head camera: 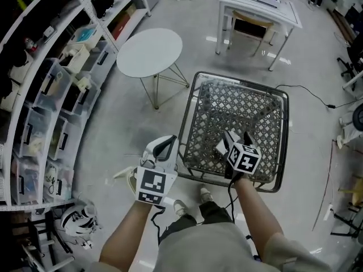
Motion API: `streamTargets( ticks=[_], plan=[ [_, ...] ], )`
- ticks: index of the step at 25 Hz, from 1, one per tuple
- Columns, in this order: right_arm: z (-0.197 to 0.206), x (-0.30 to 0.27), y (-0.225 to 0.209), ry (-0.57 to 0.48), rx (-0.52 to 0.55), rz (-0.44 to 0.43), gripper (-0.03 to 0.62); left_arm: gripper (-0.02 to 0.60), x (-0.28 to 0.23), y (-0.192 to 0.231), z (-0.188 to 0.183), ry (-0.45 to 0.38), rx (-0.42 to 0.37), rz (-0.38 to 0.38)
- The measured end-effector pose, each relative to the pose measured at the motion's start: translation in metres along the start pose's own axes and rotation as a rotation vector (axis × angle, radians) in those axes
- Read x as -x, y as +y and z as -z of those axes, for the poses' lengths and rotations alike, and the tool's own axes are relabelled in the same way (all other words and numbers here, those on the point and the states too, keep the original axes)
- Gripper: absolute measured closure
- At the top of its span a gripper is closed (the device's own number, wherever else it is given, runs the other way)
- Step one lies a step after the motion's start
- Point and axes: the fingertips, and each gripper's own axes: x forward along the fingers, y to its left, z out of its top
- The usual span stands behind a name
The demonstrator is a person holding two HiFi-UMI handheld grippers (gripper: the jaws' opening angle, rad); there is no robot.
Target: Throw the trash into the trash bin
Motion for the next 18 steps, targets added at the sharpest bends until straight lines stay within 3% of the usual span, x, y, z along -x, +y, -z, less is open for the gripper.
streamTargets(
  ticks=[9,18],
  plan=[
    [0.097,-0.072,-0.051,0.164,-0.161,0.137,0.183,0.580,-0.049,-0.027,0.069,0.145,0.059,0.056],
    [0.150,-0.108,-0.066,0.283,-0.195,0.211,0.177,0.580,-0.069,-0.026,0.098,0.215,0.150,0.042]
  ],
)
